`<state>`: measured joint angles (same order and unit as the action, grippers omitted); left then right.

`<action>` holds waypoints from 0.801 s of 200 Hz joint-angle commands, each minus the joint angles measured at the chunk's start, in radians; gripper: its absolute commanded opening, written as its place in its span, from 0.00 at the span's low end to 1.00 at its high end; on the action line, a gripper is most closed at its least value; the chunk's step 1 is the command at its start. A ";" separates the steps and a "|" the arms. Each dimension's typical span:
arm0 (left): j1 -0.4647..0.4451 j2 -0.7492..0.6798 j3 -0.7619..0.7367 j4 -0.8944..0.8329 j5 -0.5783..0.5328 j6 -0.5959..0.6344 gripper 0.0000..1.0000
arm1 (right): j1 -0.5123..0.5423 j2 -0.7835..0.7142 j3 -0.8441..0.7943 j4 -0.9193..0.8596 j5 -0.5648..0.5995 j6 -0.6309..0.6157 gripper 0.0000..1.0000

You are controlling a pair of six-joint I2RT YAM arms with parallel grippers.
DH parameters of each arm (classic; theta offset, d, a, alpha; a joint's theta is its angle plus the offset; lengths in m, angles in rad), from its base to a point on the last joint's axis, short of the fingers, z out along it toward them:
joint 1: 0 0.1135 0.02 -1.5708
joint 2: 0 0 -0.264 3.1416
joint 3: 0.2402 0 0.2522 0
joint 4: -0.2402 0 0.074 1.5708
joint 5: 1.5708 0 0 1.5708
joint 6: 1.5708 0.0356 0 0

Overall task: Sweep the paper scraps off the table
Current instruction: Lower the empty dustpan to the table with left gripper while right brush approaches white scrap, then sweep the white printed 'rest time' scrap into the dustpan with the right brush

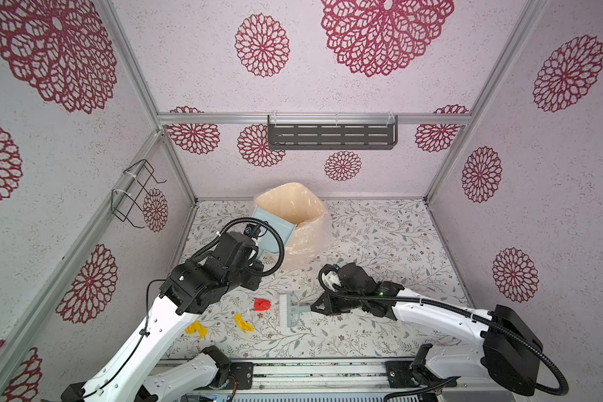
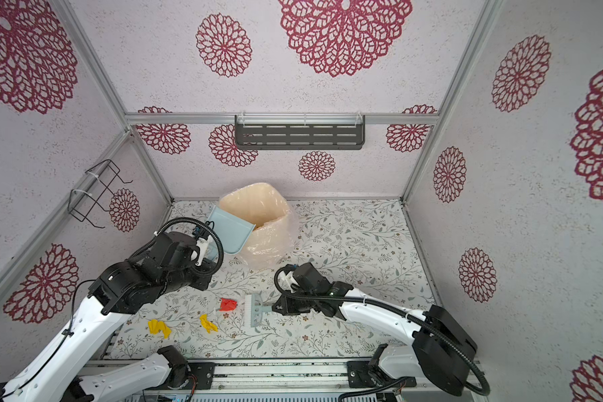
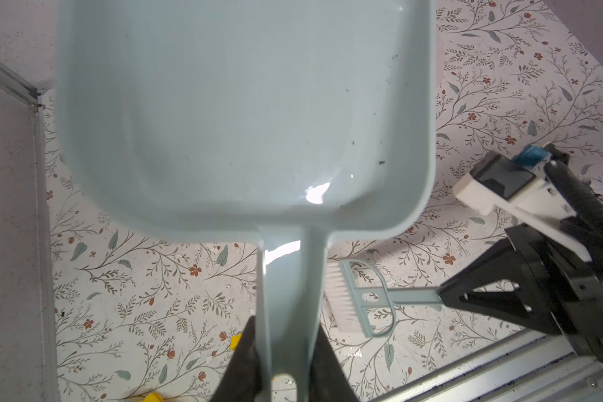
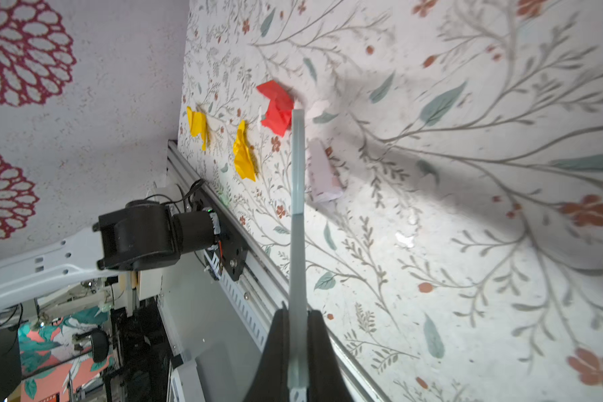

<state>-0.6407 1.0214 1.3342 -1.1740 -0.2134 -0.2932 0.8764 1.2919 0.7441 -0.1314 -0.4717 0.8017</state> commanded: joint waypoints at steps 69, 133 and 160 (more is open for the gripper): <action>-0.129 -0.024 -0.028 -0.058 0.076 -0.095 0.00 | -0.316 -0.197 0.006 -0.513 -0.083 -0.334 0.00; -0.264 -0.041 -0.063 -0.101 0.066 -0.216 0.00 | -0.326 -0.243 0.094 -0.471 -0.169 -0.258 0.00; -0.270 -0.069 -0.090 -0.094 0.071 -0.242 0.00 | -0.253 -0.181 0.075 -0.285 -0.179 -0.176 0.00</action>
<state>-0.9005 0.9863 1.2598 -1.2633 -0.1425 -0.4866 0.5674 1.0691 0.8200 -0.5907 -0.5999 0.5449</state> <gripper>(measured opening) 0.212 0.086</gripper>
